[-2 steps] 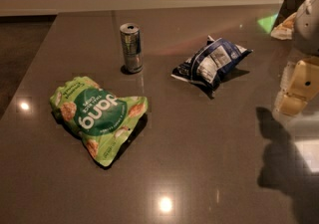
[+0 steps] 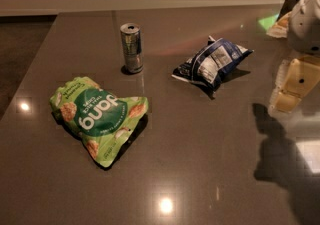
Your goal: Move blue chip bag near green rice chip bag
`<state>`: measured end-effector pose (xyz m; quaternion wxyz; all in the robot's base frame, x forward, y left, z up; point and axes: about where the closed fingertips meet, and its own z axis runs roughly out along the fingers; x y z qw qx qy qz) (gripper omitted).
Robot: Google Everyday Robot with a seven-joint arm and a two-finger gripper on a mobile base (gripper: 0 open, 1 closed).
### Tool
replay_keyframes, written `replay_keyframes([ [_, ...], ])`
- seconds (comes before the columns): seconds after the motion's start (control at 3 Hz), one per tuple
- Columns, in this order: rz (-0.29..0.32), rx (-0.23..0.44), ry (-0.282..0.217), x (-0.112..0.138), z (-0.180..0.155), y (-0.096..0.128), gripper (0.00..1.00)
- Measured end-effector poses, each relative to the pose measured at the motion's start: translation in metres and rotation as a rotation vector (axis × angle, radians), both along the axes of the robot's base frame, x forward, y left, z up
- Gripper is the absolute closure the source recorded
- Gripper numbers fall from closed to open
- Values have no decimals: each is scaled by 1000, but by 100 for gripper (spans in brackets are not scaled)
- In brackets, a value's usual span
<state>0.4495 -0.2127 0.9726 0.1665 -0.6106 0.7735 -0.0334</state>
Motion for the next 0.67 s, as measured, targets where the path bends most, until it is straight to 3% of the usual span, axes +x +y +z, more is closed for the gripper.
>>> replay_keyframes([
  [0.67, 109, 24, 0, 65, -32, 18, 0],
])
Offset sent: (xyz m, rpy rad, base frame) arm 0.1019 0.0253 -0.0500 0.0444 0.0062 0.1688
